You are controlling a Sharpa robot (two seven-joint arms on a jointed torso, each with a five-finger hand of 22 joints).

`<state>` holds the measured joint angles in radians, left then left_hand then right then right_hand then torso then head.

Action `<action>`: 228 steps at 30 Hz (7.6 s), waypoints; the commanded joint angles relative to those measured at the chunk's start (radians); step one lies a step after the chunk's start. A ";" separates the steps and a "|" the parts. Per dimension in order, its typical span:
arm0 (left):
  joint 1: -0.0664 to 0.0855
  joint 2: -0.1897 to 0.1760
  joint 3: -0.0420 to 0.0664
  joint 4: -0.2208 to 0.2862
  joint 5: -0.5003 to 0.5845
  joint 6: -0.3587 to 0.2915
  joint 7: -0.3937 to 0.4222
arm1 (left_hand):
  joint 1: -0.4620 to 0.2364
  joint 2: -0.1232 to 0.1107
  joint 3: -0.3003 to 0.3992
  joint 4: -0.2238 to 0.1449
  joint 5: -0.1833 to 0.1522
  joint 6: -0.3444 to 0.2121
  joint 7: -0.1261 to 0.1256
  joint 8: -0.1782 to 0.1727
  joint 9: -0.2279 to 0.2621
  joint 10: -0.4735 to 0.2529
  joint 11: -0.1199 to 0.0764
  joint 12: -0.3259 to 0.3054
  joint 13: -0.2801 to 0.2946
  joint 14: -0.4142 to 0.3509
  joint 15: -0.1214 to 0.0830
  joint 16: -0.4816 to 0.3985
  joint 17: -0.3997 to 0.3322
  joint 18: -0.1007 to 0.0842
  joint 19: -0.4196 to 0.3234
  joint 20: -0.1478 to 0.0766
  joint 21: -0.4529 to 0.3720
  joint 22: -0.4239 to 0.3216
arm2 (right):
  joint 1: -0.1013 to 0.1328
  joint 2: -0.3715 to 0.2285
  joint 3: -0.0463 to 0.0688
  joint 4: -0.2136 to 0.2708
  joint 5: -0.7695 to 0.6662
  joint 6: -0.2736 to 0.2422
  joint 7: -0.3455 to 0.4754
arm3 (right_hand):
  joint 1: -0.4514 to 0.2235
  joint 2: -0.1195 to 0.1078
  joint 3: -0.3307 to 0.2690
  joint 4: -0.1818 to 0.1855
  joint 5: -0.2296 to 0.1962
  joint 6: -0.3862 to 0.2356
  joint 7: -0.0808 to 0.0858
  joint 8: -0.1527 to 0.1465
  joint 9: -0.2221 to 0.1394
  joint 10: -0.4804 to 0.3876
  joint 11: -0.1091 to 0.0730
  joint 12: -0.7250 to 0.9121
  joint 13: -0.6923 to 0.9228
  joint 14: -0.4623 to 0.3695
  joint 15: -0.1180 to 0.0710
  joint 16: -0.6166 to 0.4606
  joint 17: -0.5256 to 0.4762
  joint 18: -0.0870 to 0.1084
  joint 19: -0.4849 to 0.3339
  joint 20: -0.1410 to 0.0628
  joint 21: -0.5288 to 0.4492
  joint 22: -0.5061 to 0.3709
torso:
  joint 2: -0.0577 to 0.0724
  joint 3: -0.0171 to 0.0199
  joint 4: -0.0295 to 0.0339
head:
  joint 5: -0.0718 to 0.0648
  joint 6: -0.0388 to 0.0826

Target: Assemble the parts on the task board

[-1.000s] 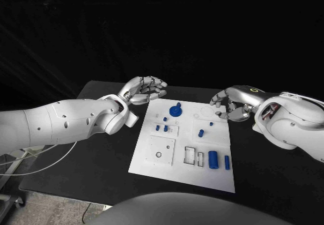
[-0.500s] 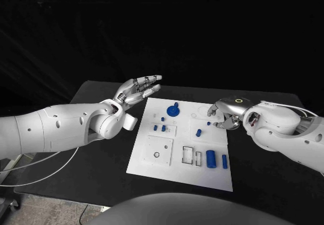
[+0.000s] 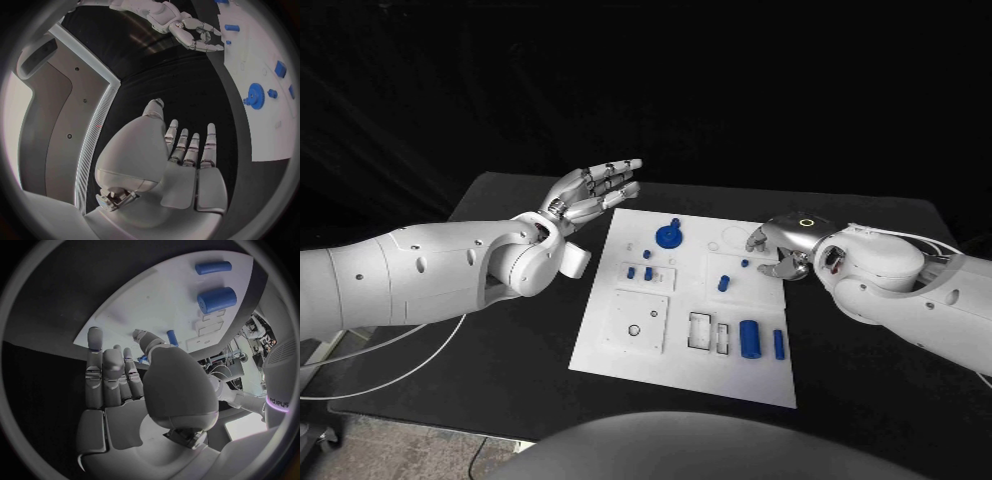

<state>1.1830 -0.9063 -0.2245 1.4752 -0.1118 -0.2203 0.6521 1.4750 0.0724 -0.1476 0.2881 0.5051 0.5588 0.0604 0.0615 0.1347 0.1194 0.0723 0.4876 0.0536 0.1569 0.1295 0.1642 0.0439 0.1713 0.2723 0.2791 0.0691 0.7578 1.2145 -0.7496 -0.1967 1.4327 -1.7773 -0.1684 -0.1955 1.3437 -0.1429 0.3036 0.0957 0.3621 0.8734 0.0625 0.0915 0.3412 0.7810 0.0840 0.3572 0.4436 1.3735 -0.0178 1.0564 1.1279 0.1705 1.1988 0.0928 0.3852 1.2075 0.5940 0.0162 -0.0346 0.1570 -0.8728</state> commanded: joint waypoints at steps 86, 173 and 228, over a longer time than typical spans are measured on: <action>-0.029 0.036 0.000 -0.044 0.004 0.069 -0.047 | 0.116 0.030 -0.011 -0.016 0.083 0.109 0.074 0.047 -0.006 0.015 0.042 0.099 0.006 0.106 0.032 0.125 0.012 -0.005 0.111 0.011 0.032 -0.048 | -0.067 0.079 0.002 -0.136 0.175 -0.140 0.163 | 0.123 0.064 0.014 -0.077 -0.004 0.239 0.054 0.088 0.024 0.328 -0.027 -0.044 -0.204 -0.031 0.001 -0.049 -0.061 0.011 0.017 -0.008 -0.052 0.083 | -0.001 -0.0030 0.0006 | 0.005 0.000; -0.040 0.024 0.000 -0.019 0.011 0.006 -0.030 | -0.203 0.095 -0.072 0.003 -0.176 -0.401 -0.061 -0.039 -0.112 -0.108 -0.037 -0.264 -0.025 -0.157 -0.095 -0.164 -0.044 -0.018 -0.272 -0.161 -0.068 -0.753 | -0.131 0.231 0.003 0.065 0.159 -0.097 0.153 | 0.132 0.062 0.007 -0.089 -0.046 0.200 0.069 0.050 0.019 0.328 -0.015 -0.075 -0.227 -0.030 0.010 -0.059 -0.069 0.009 0.009 -0.001 -0.053 0.114 | -0.001 -0.0031 0.0008 | 0.037 0.000; -0.050 0.031 0.000 -0.034 0.018 0.048 -0.065 | -0.120 0.121 -0.080 0.001 -0.092 -0.385 -0.043 -0.037 -0.110 -0.107 0.009 -0.236 -0.022 -0.157 -0.036 -0.164 -0.044 -0.014 -0.252 -0.100 -0.053 -0.699 | -0.108 0.162 0.010 0.133 0.151 -0.144 0.132 | 0.089 0.033 -0.060 -0.025 -0.168 -0.023 0.033 -0.007 -0.091 0.071 0.025 -0.056 -0.207 -0.084 0.025 -0.115 -0.115 0.011 -0.002 0.019 -0.127 0.094 | -0.002 -0.0035 0.0001 | 0.041 0.000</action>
<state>1.1333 -0.8754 -0.2253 1.4392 -0.0979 -0.1883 0.5827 1.3446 0.1920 -0.2202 0.2891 0.4085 0.1699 0.0141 0.0246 0.0236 0.0123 0.0720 0.2482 0.0301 -0.0007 0.0856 0.0036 0.0017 0.1403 0.0201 0.1734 0.0116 0.0581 1.0946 -0.5765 -0.1905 1.5495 -1.5989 -0.2747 -0.0435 1.4373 -0.1162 0.2486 0.0707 0.1891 0.8435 0.0968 0.0810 0.2517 0.8584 0.1100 0.2952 0.2350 1.2909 0.0103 0.9358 1.0111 0.1774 1.1949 0.1077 0.2610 1.3029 0.5921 0.0127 -0.0340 0.1990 -0.8728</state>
